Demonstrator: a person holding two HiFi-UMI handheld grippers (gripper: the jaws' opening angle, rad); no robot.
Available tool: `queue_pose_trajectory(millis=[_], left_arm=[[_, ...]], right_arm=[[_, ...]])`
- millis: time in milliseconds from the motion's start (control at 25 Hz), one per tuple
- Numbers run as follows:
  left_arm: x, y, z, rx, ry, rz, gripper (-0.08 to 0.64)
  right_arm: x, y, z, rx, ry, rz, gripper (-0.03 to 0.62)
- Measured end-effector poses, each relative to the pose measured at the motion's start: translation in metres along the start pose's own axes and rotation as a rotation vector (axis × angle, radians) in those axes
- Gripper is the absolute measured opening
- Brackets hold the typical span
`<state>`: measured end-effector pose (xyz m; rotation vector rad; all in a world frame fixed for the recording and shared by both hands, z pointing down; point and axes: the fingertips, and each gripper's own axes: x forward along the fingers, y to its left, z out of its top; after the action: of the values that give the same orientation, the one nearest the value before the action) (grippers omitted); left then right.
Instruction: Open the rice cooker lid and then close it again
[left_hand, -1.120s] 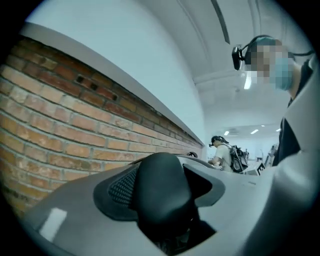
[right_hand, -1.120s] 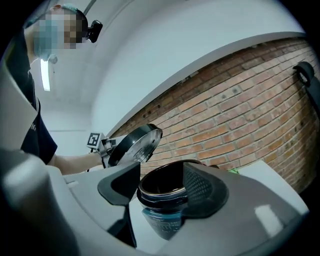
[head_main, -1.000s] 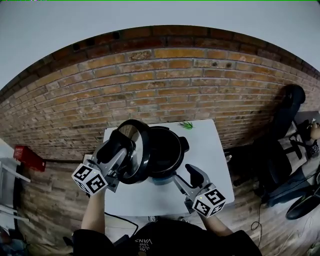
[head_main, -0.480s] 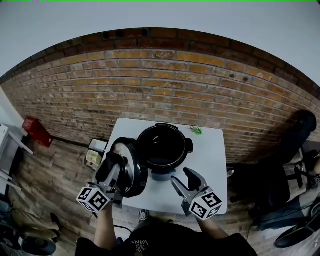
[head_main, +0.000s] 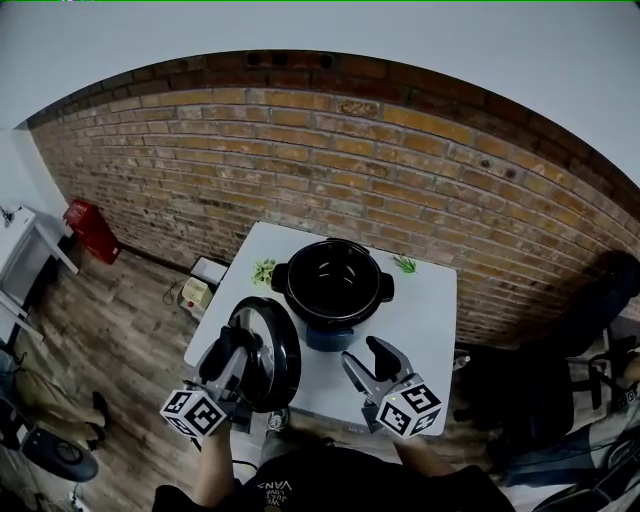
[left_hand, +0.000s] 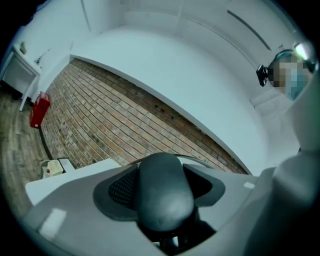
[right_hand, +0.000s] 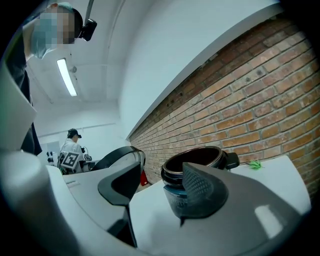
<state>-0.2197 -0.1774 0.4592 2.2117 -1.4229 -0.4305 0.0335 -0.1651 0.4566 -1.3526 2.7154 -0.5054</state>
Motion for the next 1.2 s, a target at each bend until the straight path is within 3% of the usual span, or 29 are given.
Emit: queue_pose_trajectory(millis=[400, 720, 1200], left_arm=[[-0.025, -0.008, -0.008, -0.012, -0.008, 0.048, 0.281], [-0.014, -0.005, 0.004, 0.008, -0.028, -0.004, 0.281], [0.071, -0.008, 0.040, 0.190, 0.096, -0.159, 0.281]], right_arm=[[-0.011, 0.011, -0.003, -0.011, 0.009, 0.035, 0.265], [-0.014, 0.011, 0.004, -0.006, -0.018, 0.005, 0.265], [-0.010, -0.008, 0.016, 0.030, -0.090, -0.150, 0.262]])
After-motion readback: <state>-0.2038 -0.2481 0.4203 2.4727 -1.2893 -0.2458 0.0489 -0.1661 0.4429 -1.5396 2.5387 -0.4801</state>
